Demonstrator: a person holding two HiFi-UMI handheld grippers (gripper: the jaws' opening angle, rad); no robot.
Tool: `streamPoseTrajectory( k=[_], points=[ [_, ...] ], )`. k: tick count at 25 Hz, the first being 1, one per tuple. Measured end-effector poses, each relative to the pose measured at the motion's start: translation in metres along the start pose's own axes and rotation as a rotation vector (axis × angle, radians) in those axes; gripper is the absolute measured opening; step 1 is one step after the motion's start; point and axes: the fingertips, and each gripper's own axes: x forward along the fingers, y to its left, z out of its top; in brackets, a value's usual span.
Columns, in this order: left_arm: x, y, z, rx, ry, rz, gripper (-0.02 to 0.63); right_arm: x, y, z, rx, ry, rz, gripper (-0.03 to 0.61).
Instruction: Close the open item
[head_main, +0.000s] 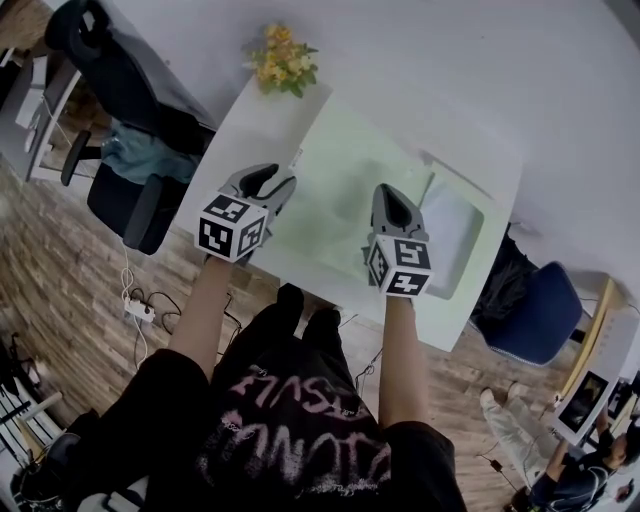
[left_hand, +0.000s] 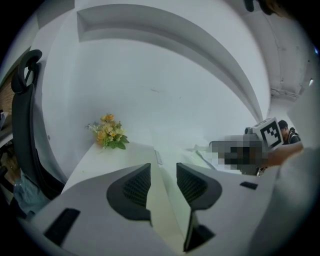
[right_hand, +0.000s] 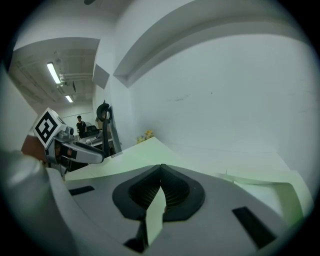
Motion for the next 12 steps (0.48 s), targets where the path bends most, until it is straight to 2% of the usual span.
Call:
streamPoseTrajectory(
  k=[8, 12],
  points=[
    [0.008, 0.002, -0.007, -0.014, 0.037, -0.035, 0.160, 0.012, 0.004, -0.008, 0.017, 0.020, 0.009, 0.009],
    [0.010, 0.000, -0.012, -0.019, 0.049, -0.054, 0.116, 0.013, 0.007, -0.013, 0.025, 0.023, 0.012, 0.009]
  ],
)
